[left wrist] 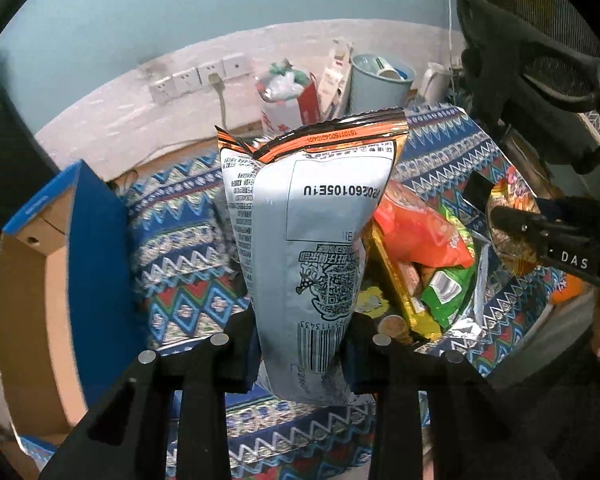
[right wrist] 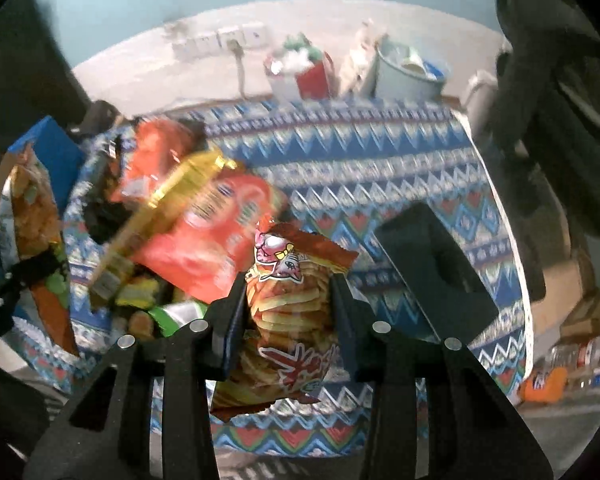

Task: Organize snacks
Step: 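Carry both bags over the cardboard box and release them inside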

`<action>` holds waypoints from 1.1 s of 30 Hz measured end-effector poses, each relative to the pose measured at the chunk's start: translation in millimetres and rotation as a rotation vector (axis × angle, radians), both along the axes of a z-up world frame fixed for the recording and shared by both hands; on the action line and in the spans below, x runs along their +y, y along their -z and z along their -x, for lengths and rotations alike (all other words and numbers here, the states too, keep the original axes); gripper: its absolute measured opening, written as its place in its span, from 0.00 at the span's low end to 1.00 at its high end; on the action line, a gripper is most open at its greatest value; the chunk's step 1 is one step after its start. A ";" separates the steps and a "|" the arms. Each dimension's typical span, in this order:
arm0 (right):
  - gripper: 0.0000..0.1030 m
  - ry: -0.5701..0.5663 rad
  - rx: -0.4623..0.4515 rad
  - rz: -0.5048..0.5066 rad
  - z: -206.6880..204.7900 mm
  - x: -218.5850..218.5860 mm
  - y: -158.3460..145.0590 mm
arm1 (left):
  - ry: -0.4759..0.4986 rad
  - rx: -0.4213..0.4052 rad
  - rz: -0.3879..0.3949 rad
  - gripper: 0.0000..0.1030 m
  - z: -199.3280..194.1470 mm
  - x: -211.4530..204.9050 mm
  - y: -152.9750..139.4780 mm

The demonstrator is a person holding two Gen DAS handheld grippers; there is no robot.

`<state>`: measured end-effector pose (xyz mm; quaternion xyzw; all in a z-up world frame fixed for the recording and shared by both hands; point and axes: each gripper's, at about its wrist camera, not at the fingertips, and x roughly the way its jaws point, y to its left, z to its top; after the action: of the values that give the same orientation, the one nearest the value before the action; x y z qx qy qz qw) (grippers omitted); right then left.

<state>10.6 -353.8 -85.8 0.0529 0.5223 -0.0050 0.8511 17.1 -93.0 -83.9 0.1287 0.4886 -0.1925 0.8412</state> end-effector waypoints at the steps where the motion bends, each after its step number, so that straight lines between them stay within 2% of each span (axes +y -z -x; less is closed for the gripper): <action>1: 0.37 -0.009 -0.009 0.002 -1.9 3.8 -3.1 | -0.008 -0.008 -0.001 0.31 0.0 4.2 -2.7; 7: 0.37 -0.058 -0.061 -0.015 -14.6 27.8 -20.5 | -0.052 -0.047 -0.016 0.31 0.3 27.8 -15.6; 18: 0.37 -0.163 -0.130 -0.033 -39.1 83.7 -47.0 | -0.140 -0.111 0.006 0.31 -3.1 74.3 -46.1; 33: 0.37 -0.326 -0.173 -0.081 -74.4 191.5 -76.0 | -0.300 -0.143 0.063 0.31 -9.8 159.6 -67.4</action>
<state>85.0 -162.3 -9.8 0.0018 0.4486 0.1587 0.8795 26.9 66.6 -16.5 0.0413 0.4350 -0.0701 0.8967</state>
